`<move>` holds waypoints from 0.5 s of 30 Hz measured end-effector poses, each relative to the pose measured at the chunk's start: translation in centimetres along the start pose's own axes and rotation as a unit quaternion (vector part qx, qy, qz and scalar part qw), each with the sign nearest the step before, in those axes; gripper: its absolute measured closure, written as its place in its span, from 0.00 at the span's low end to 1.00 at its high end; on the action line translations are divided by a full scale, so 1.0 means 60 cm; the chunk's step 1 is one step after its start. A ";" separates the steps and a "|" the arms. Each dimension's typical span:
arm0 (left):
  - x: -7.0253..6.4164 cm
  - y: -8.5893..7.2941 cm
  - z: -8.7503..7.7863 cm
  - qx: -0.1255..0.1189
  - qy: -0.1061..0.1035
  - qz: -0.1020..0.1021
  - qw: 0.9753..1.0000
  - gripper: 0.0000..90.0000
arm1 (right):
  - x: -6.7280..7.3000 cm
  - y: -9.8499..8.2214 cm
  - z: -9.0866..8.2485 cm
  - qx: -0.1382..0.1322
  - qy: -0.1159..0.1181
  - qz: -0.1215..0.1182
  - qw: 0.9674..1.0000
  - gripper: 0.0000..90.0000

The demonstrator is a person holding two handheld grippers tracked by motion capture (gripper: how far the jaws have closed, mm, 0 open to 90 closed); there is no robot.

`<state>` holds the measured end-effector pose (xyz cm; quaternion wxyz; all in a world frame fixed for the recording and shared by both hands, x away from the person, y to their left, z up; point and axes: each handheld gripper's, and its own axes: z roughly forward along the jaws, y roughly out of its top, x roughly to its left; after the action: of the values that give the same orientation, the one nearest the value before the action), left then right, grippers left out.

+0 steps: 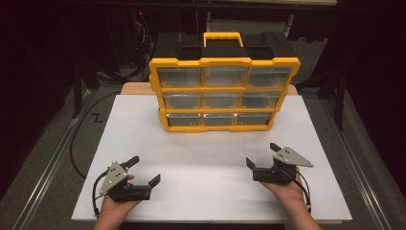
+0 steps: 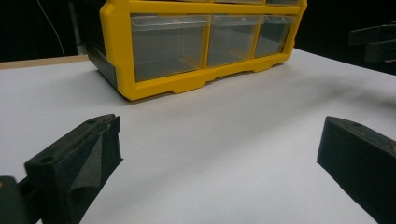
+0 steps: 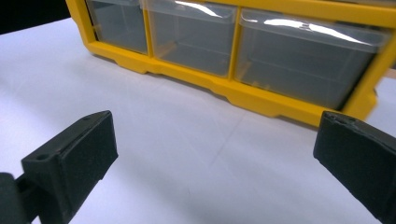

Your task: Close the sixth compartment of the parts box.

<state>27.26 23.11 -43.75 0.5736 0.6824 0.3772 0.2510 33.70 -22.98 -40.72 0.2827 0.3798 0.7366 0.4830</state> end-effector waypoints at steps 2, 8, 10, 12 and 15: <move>0.000 0.000 -0.001 -0.001 0.000 0.001 1.000 0.00 | -0.002 -0.007 -0.013 -0.003 -0.001 -0.002 1.000 0.01; 0.002 -0.001 -0.003 -0.001 0.005 -0.004 1.000 0.00 | -0.003 -0.030 -0.046 -0.009 -0.013 0.000 1.000 0.01; 0.002 -0.001 -0.004 0.000 0.007 -0.004 1.000 0.00 | -0.003 -0.038 -0.051 -0.006 -0.017 -0.008 1.000 0.01; 0.002 -0.001 -0.004 -0.001 0.009 -0.004 1.000 0.00 | -0.006 -0.039 -0.055 -0.012 -0.014 -0.004 1.000 0.01; 0.002 -0.002 -0.003 0.001 0.013 -0.005 1.000 0.00 | -0.005 -0.039 -0.055 -0.023 -0.011 0.003 1.000 0.01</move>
<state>27.16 23.33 -43.80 0.5697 0.6774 0.3884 0.2566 30.61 -25.47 -41.60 0.2980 0.3810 0.7209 0.4963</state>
